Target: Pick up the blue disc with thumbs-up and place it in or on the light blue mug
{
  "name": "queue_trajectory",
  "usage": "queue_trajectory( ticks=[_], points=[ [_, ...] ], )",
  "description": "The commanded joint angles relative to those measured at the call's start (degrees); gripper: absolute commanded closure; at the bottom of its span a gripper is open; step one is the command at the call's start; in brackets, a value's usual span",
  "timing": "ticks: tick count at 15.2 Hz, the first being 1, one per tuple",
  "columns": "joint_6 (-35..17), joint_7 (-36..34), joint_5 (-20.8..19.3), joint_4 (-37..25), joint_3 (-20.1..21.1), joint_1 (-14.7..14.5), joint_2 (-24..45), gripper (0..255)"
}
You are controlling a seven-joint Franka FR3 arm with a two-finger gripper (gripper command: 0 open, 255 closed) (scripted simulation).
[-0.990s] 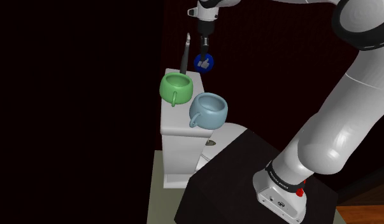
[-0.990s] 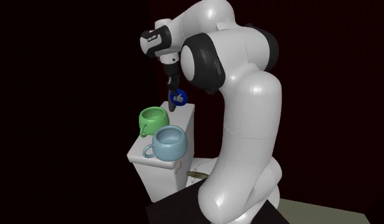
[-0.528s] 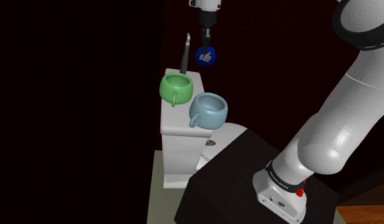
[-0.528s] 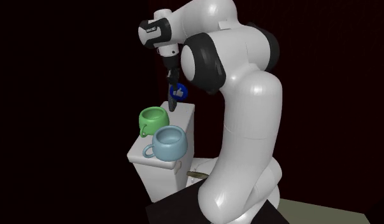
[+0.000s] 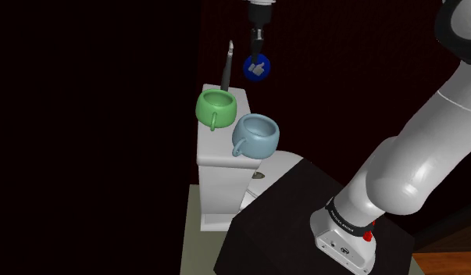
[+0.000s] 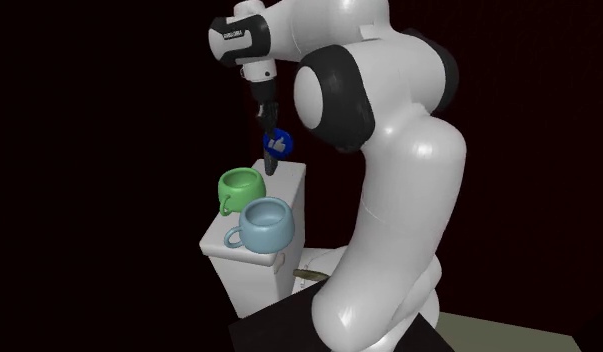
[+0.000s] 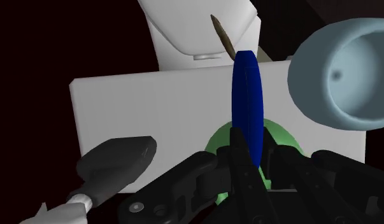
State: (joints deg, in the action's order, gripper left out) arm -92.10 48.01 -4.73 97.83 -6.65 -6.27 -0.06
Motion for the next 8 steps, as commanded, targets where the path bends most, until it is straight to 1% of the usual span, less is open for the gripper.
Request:
queue_trajectory(
  ticks=[1, 8],
  points=[
    [0.40, -1.99, -0.17, 3.20, 0.97, -0.97, -3.43, 255],
    [1.91, -9.17, 0.58, 13.61, 5.19, -4.04, -14.82, 255]
  ],
)
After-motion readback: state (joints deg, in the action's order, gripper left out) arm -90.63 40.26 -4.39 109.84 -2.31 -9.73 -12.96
